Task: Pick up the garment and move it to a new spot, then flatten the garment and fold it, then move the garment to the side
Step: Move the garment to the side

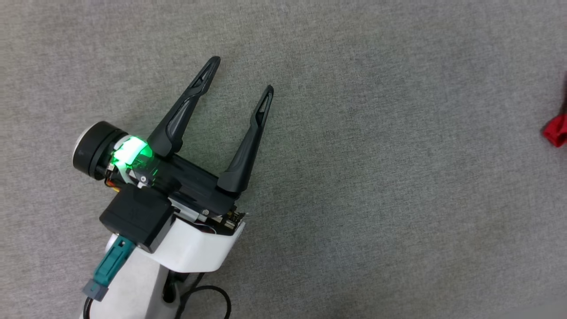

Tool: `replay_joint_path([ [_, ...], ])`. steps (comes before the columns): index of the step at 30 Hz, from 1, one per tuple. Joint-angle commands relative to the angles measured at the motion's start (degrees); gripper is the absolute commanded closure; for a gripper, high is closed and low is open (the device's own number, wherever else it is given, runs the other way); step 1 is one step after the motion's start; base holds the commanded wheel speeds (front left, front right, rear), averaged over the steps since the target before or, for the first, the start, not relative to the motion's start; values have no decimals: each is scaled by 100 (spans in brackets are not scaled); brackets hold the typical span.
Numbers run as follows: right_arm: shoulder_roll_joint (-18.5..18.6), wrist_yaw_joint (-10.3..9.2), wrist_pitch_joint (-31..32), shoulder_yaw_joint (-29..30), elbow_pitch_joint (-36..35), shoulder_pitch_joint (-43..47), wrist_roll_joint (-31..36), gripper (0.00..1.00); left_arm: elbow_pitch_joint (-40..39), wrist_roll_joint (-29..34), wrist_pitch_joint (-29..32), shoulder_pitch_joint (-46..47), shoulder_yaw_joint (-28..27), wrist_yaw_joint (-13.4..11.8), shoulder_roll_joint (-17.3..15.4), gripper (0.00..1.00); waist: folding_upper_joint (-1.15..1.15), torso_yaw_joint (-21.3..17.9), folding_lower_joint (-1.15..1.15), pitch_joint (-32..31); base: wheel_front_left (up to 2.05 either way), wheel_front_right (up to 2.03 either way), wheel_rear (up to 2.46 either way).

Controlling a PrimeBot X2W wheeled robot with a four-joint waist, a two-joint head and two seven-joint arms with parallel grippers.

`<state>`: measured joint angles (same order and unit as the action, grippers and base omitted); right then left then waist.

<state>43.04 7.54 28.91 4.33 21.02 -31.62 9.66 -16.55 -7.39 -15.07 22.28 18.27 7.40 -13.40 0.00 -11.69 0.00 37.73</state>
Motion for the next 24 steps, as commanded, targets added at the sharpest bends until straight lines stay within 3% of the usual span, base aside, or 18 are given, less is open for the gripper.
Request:
replay_joint_path([
  [1, -116, -8, 74, 40, -73, -47, 49, 0, 11, 5, -12, -88, -25, -4, 38, 0, 0, 13, 0, -116, 0, 0, 0],
  [10, -567, -9, 384, 21, -1105, -140, 4, 0, 289, -98, -12, -473, -509, -138, 190, 0, 0, 79, 0, -1115, 0, 0, 0],
  [14, -819, -9, 155, -46, -1509, -125, -316, 0, 437, -123, -12, -730, -828, -187, 270, 0, 0, 249, 0, -1648, 0, 0, 0],
  [19, -1503, -7, -273, 62, -2185, 125, -640, 0, 633, -181, -12, -1141, -1193, -292, 460, 0, 0, 537, 0, -2220, 0, 0, 0],
  [20, -1503, -7, -273, 62, -2185, 125, -640, 0, 633, -181, -12, -1141, -1193, -292, 460, 0, 0, 537, 0, -2220, 0, 0, 0],
  [24, -2208, -7, -778, 131, -2696, 543, -841, 0, 820, -157, -11, -1470, -1401, -352, 581, 0, 0, 759, 0, -2567, 0, 0, 0],
])
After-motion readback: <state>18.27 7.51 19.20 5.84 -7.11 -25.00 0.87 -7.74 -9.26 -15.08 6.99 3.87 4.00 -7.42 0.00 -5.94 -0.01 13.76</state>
